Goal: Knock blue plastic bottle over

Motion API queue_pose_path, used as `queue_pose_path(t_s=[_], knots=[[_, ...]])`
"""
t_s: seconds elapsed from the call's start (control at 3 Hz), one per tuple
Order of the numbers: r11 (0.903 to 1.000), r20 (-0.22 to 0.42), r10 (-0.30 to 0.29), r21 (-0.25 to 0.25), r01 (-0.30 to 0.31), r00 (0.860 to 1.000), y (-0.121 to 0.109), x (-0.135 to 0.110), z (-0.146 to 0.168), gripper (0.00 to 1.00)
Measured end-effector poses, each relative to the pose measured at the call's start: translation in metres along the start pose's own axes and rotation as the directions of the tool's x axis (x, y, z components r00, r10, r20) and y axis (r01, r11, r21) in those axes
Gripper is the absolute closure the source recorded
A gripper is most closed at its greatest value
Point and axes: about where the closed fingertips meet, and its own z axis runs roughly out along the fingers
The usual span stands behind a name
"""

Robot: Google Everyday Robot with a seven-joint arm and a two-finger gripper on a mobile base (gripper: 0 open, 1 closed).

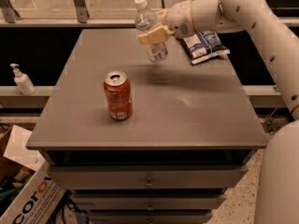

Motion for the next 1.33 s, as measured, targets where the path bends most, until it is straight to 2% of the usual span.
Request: queue_pose_path(t_s=[0.33, 0.67, 1.0, 1.33], knots=[[0.9940, -0.167, -0.109, -0.028, 0.105, 0.980, 0.018, 0.011, -0.017, 1.00], [0.9743, -0.335, -0.225, -0.092, 0.206, 0.915, 0.038, 0.027, -0.021, 1.00], [0.9390, -0.483, -0.344, -0.175, 0.296, 0.805, 0.051, 0.042, -0.020, 1.00], [0.9044, -0.582, -0.427, -0.265, 0.334, 0.692, 0.055, 0.063, -0.014, 1.00]])
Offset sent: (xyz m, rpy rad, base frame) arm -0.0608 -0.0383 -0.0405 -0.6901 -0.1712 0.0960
